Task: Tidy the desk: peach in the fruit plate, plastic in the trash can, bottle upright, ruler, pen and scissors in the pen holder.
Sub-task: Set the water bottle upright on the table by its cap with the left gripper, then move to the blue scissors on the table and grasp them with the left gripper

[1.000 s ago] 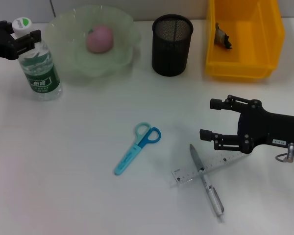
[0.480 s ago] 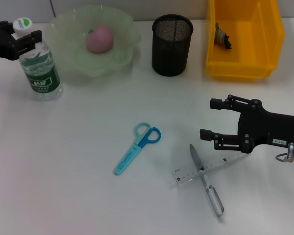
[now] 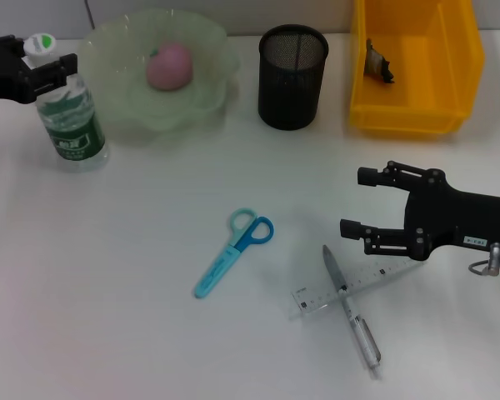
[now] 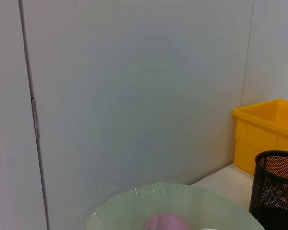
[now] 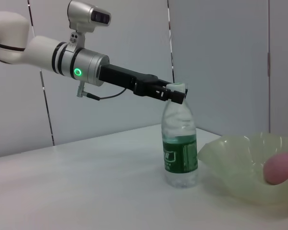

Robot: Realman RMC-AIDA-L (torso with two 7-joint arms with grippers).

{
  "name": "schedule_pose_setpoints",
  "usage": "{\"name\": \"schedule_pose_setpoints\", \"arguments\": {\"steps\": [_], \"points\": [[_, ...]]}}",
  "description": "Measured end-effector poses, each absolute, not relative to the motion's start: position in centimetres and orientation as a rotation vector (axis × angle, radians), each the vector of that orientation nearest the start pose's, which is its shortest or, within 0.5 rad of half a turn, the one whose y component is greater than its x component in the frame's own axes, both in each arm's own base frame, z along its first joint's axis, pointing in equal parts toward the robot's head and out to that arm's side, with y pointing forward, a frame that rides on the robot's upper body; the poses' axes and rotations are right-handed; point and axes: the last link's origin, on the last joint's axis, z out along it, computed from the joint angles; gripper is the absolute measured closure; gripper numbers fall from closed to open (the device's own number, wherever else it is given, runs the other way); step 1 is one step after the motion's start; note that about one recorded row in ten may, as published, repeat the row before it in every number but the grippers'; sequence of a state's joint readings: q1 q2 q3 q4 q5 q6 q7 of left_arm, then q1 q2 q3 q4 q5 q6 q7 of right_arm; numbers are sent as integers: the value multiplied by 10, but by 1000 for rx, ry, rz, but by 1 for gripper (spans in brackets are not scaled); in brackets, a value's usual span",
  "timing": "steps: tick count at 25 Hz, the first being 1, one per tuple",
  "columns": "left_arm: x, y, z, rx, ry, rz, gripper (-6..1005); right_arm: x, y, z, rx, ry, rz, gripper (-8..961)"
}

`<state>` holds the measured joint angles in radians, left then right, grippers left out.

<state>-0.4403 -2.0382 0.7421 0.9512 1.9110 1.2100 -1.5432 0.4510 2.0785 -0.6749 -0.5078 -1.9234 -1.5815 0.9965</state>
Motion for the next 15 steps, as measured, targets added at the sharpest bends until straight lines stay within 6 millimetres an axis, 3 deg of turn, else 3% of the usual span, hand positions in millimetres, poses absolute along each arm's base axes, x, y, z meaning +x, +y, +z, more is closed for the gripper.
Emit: {"name": "schedule_pose_setpoints", "arguments": {"steps": [8,12,15], "points": [[-286,377,85,-2274,-593,-461,408,285,295,-19,-2684,359,779,123],[-286,377,86,-2271,-593,-461,201,285,295,-19,-2684,359,779,123],[-286,378,87,-2258,-592,-467,201,285,295,-19,-2683,359,779,123]]}}
